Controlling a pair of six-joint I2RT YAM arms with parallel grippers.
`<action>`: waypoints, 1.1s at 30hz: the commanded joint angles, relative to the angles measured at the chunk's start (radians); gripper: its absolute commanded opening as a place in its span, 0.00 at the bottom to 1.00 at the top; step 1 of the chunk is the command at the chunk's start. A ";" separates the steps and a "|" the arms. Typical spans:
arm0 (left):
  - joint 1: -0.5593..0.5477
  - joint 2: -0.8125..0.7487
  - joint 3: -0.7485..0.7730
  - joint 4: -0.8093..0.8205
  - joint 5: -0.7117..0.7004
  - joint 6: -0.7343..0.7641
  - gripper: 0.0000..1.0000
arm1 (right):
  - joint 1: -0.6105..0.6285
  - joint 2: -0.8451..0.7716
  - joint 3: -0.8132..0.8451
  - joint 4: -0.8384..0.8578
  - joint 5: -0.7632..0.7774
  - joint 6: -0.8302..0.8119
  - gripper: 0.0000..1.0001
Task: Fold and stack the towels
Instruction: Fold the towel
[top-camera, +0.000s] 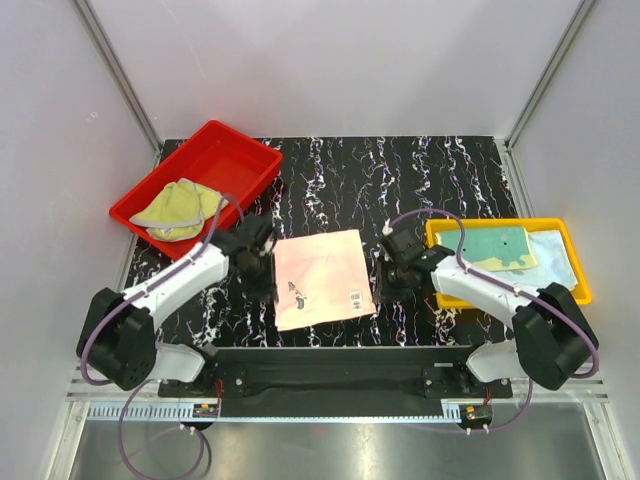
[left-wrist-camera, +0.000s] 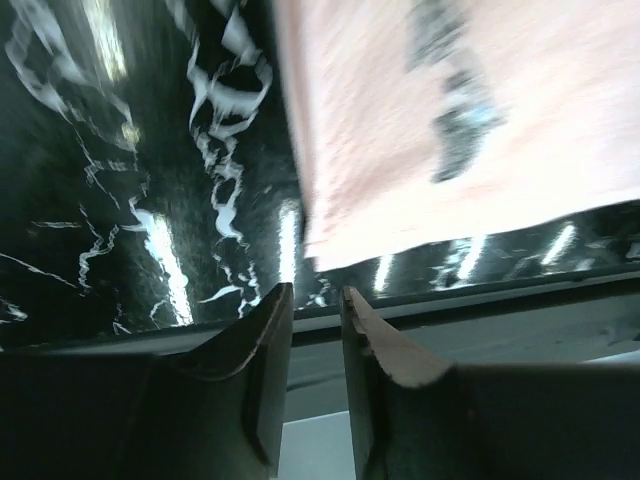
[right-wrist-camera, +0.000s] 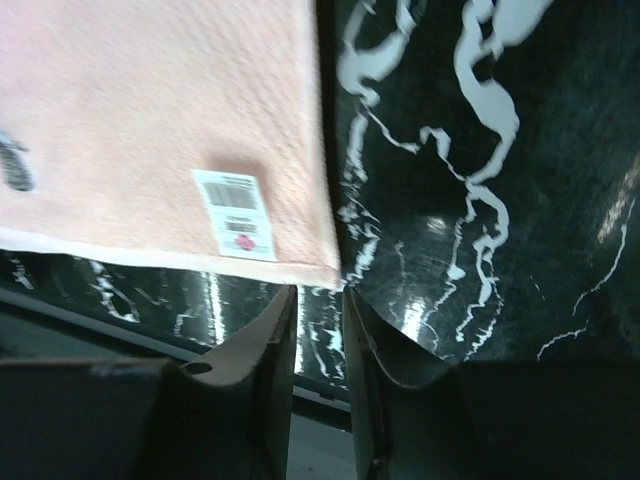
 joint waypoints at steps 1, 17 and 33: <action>0.047 0.039 0.227 -0.011 -0.060 0.094 0.31 | 0.001 0.002 0.110 -0.015 0.019 -0.032 0.31; 0.206 0.682 0.659 0.118 -0.075 0.283 0.25 | -0.002 0.136 -0.028 0.203 0.012 0.070 0.17; 0.193 0.794 0.752 0.167 0.151 0.330 0.25 | 0.013 -0.033 -0.118 0.125 0.054 0.165 0.13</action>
